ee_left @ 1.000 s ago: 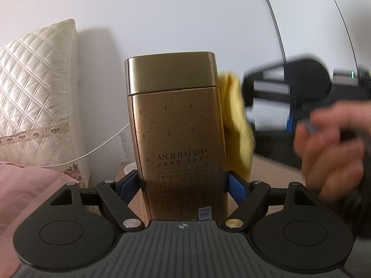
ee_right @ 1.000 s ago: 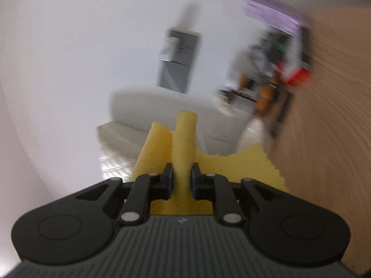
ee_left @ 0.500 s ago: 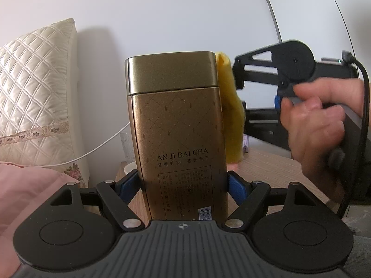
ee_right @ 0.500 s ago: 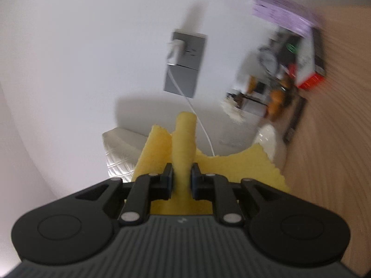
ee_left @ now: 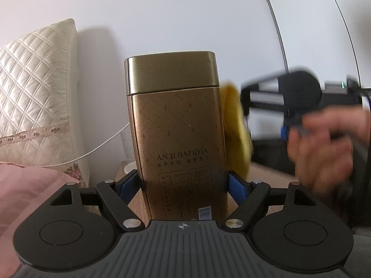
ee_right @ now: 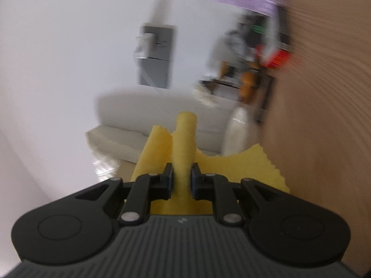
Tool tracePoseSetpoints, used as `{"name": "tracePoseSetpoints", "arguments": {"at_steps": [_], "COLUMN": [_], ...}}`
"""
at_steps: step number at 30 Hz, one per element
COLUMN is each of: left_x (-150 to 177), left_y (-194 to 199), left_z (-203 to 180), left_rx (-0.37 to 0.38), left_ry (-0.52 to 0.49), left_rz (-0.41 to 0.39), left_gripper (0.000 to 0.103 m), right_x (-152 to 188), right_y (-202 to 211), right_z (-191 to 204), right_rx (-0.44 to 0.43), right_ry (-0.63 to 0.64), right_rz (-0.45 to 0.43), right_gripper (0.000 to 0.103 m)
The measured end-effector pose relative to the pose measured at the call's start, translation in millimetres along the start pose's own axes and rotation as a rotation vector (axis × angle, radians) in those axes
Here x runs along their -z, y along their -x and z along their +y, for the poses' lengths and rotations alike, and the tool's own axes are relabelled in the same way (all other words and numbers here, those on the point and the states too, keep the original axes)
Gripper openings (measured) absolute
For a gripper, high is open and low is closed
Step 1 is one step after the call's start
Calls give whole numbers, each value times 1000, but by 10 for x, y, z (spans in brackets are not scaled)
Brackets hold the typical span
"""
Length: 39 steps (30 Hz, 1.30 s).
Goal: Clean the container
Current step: 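Keep rubbing the cloth up and down the tin's side with the right gripper, then raise the cloth with the right gripper and bring it over the tin's lid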
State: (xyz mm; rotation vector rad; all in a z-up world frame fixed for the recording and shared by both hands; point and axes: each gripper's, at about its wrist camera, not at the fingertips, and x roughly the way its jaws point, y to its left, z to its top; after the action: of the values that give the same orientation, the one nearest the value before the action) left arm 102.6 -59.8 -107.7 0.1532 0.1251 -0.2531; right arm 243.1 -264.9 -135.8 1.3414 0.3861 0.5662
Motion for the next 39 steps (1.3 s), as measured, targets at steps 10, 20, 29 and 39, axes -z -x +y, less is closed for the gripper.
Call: {"name": "tracePoseSetpoints", "arguments": {"at_steps": [10, 20, 29, 39], "left_x": [-57, -63, -71, -104], "left_y": [-53, -79, -90, -53], "left_z": [-27, -12, -11, -46], "left_rx": [-17, -23, -26, -41], "left_ry": [9, 8, 2, -13], "left_rz": [0, -5, -6, -14], "left_gripper": [82, 82, 82, 90], "right_x": [-3, 156, 164, 348], "right_y": [-7, 137, 198, 369], "right_z": [78, -45, 440, 83], "right_rx": [27, 110, 23, 204], "right_ry": [70, 61, 153, 153], "right_rz": [3, 47, 24, 49], "right_gripper": [16, 16, 16, 16]}}
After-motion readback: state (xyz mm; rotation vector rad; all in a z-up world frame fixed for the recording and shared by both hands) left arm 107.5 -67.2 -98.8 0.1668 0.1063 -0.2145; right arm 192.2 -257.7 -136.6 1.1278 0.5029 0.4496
